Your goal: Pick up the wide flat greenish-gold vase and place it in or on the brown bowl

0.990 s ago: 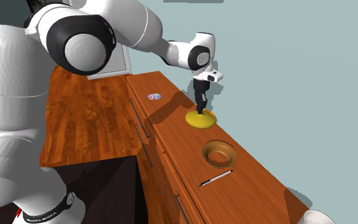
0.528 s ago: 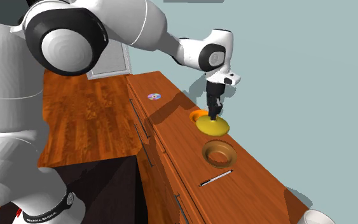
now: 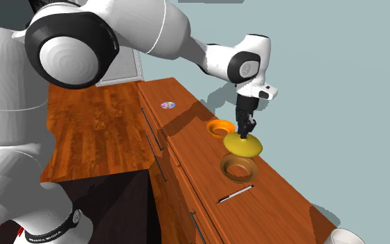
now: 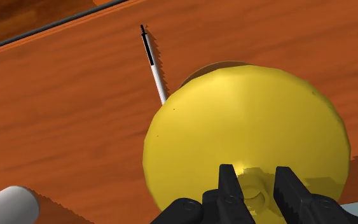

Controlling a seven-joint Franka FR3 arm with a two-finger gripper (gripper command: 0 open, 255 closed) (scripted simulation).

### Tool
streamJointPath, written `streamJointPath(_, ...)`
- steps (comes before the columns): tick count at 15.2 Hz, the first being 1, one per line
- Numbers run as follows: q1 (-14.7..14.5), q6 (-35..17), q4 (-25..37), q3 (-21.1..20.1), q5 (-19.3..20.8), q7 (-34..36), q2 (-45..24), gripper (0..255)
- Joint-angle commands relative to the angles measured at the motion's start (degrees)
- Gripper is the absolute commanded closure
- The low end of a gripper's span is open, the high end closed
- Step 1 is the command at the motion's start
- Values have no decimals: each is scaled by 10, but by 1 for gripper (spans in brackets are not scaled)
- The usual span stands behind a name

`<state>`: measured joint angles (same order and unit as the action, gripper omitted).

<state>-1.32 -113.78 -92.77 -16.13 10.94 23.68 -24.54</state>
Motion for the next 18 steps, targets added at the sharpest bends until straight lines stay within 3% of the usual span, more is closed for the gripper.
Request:
streamJointPath(1, 0, -13, -7, 1, 2, 1, -6, 255)
streamJointPath(18, -6, -114, -50, 14, 26, 20, -67, 255)
